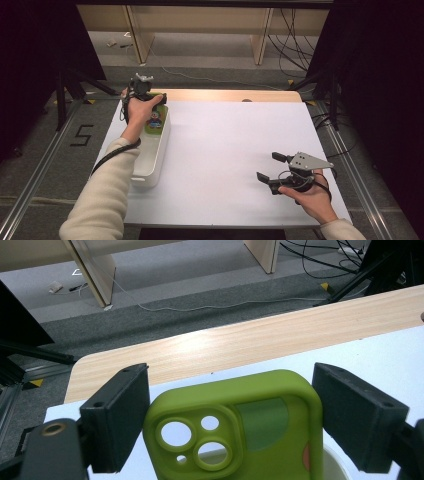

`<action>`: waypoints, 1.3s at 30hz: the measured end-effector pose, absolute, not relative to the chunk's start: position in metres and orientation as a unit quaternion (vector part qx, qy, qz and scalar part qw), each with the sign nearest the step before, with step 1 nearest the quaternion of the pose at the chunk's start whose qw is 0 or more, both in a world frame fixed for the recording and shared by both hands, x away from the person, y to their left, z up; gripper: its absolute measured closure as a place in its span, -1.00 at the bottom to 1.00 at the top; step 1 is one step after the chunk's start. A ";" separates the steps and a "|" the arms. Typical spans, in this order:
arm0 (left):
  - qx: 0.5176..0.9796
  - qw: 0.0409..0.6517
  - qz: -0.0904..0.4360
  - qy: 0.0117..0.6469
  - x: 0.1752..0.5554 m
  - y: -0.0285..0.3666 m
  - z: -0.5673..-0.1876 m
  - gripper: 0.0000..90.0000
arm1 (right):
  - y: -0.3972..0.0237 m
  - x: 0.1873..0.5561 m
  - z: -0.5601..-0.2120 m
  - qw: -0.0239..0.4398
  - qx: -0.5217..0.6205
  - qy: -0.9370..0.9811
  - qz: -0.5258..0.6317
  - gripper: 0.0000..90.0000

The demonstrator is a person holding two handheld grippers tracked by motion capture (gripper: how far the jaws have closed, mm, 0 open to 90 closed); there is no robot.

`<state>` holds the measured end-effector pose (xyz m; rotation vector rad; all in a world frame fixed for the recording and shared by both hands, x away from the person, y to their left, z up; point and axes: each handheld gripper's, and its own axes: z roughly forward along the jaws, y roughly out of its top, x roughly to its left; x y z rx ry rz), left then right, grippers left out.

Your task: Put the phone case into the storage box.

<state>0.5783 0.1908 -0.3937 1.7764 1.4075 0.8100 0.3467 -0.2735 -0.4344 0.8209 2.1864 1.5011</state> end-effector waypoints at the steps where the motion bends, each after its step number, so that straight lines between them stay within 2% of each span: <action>1: 0.689 0.359 0.314 0.545 0.578 0.191 -0.394 -0.63 | -0.273 0.347 -0.434 0.182 0.291 0.775 0.532 -0.75; 39: 0.699 0.355 0.299 0.544 0.578 0.188 -0.400 -0.63 | -0.273 0.347 -0.435 0.180 0.291 0.775 0.531 -0.75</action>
